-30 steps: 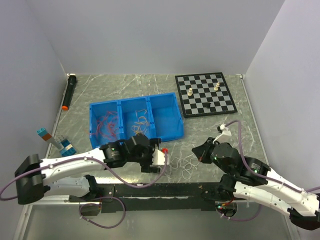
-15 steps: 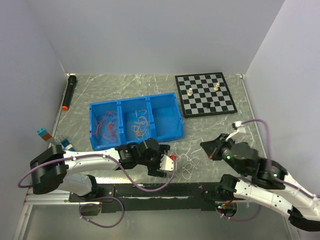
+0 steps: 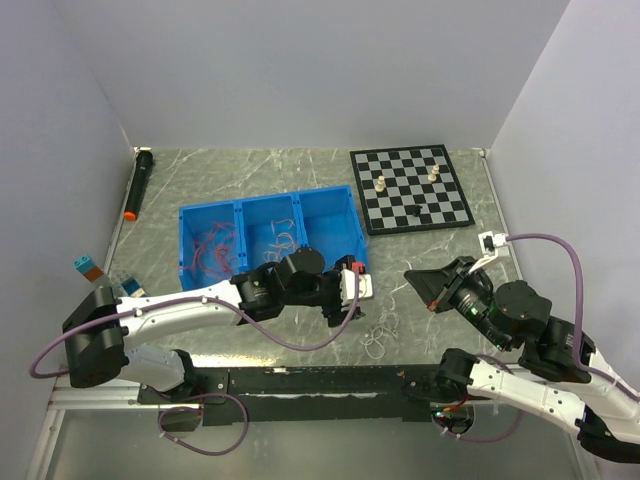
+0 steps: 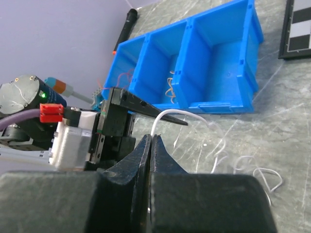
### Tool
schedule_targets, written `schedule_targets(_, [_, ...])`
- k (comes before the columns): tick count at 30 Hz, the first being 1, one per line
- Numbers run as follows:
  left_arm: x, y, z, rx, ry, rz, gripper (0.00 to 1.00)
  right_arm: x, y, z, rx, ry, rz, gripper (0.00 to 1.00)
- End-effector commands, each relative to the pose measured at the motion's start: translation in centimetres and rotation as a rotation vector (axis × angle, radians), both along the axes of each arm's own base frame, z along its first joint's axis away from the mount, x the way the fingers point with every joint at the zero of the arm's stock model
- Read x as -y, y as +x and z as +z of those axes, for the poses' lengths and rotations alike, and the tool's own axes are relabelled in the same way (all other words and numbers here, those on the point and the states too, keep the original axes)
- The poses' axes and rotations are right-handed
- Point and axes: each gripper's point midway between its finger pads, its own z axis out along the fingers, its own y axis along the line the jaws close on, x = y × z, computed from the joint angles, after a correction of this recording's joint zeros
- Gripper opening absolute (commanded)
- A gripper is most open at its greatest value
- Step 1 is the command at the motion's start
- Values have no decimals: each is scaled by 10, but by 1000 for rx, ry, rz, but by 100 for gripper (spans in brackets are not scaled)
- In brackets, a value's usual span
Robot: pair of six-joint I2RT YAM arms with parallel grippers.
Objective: Untangle the cables
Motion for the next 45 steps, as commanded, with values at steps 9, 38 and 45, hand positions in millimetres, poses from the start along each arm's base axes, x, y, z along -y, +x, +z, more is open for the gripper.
schedule_targets(9, [16, -19, 7, -131, -87, -56, 86, -16, -3, 68, 170, 80, 96, 0])
schedule_targets(38, [-4, 25, 11, 449, -224, 99, 75, -43, -25, 115, 270, 163, 282, 0])
schedule_targets(45, [10, 3, 12, 449, -226, -41, 63, -45, -30, 120, 284, 181, 313, 0])
